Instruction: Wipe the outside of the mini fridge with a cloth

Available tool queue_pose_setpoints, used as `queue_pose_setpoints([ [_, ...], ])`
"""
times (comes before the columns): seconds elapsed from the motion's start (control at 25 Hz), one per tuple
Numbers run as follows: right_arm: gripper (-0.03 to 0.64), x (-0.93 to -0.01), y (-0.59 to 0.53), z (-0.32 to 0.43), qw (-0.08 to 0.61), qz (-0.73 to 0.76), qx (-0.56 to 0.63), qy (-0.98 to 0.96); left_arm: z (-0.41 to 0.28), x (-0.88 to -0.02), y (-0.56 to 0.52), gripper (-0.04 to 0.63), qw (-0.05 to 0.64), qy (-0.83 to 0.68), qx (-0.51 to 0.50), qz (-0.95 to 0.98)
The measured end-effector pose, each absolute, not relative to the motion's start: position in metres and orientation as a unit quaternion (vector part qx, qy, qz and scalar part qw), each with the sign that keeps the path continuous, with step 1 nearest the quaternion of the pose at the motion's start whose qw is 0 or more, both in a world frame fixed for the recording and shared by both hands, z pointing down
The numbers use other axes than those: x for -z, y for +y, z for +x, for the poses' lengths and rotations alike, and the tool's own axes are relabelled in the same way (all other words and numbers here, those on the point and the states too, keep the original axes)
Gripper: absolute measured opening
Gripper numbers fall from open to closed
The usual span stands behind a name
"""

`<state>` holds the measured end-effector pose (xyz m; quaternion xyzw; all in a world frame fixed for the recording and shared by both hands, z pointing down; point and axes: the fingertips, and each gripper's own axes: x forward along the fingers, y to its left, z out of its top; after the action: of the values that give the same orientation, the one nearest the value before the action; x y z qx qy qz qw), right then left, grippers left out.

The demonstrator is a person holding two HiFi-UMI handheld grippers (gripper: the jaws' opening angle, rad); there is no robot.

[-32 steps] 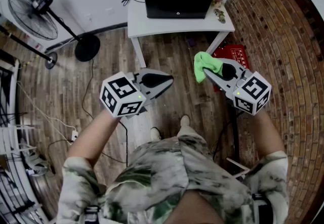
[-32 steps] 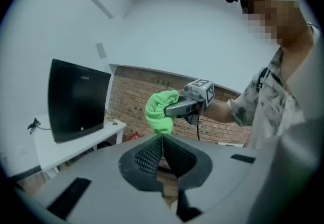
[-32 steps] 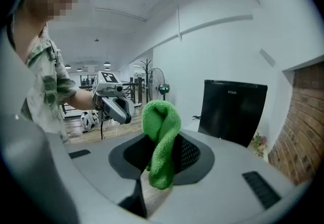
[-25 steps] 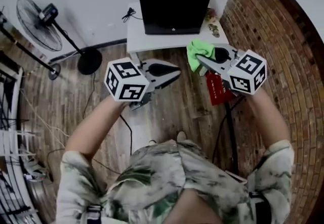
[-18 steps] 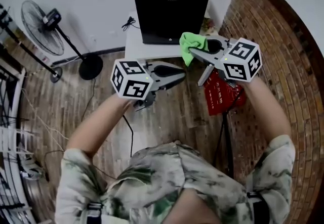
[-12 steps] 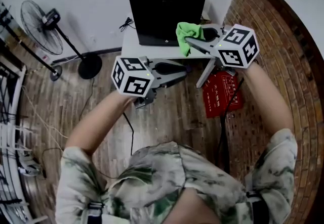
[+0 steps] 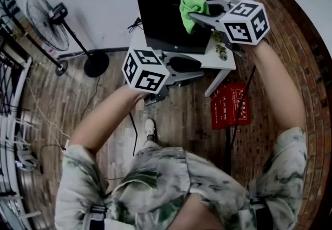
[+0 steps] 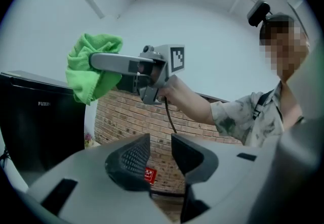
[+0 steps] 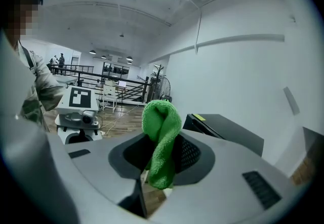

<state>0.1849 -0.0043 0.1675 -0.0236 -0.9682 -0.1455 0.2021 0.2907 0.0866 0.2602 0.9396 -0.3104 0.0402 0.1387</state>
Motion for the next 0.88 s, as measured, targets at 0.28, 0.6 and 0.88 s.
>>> queue_pose_setpoints([
  [0.28, 0.113, -0.136, -0.063, 0.104, 0.209, -0.002, 0.179, -0.961, 0.239, -0.248, 0.038, 0.137, 0.124, -0.285, -0.037, 0.950],
  [0.6, 0.112, -0.126, -0.147, -0.003, 0.230, 0.030, 0.180, -0.956, 0.160, -0.232, -0.014, 0.137, 0.116, -0.255, -0.047, 0.959],
  [0.88, 0.112, -0.148, -0.186, -0.083, 0.242, 0.037, 0.178, -0.953, 0.113, -0.244, -0.040, 0.137, 0.122, -0.245, -0.052, 0.960],
])
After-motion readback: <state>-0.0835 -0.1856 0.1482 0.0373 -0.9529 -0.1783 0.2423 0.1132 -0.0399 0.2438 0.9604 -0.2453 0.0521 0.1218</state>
